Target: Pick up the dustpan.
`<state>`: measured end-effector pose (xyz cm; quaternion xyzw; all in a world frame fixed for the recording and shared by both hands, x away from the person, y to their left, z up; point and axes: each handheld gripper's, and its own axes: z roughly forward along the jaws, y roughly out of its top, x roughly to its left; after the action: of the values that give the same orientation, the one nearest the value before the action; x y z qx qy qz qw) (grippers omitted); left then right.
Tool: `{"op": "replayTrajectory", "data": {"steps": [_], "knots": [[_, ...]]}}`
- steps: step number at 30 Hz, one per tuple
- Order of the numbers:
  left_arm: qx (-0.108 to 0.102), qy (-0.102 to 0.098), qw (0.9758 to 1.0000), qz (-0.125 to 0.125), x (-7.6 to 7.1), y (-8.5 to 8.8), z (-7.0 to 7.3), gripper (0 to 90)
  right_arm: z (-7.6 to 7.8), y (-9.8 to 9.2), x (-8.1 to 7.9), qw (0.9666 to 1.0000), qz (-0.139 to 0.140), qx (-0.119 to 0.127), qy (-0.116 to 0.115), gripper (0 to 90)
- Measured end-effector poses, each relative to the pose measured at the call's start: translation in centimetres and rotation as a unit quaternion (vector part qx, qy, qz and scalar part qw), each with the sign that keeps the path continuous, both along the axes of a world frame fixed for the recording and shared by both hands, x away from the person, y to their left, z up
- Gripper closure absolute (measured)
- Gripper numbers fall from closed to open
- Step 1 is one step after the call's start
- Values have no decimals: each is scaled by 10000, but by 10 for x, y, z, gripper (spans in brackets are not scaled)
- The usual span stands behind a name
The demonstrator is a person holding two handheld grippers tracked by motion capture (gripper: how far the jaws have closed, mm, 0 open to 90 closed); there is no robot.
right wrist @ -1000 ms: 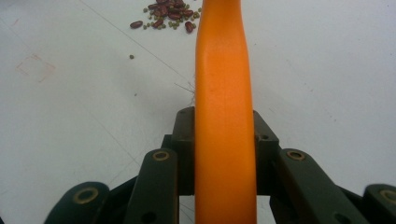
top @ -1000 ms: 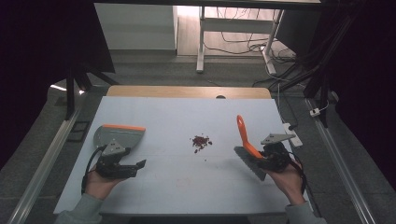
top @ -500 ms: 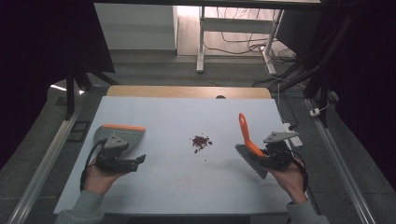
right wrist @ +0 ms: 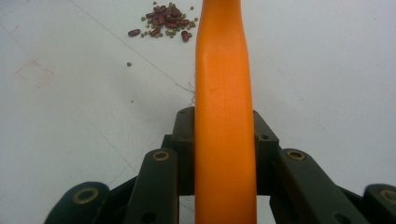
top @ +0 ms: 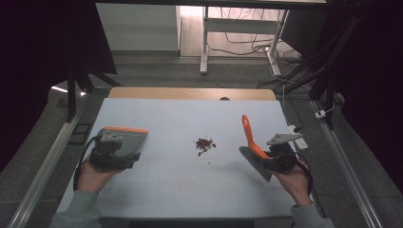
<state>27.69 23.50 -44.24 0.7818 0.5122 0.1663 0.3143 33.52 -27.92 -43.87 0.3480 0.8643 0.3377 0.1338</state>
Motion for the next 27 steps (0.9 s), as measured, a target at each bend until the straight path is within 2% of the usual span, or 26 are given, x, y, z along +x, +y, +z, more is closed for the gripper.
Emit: {"op": "replayTrajectory", "data": {"steps": [5,9,18,22,27], "knots": [[82,161,9995,242,0,16,-3,207,0,-2,0,10000,-50,-8,-1,704],[163,342,9983,450,2,28,-8,204,-2,0,1,10000,-4,-48,19,704],[258,749,9929,888,7,50,-25,201,-6,1,3,9999,16,-93,72,704],[170,936,9913,907,11,55,-34,198,-6,1,4,9999,10,-92,73,704],[156,1193,9875,1015,15,60,-46,194,-6,1,4,9999,-8,-96,88,704]]}}
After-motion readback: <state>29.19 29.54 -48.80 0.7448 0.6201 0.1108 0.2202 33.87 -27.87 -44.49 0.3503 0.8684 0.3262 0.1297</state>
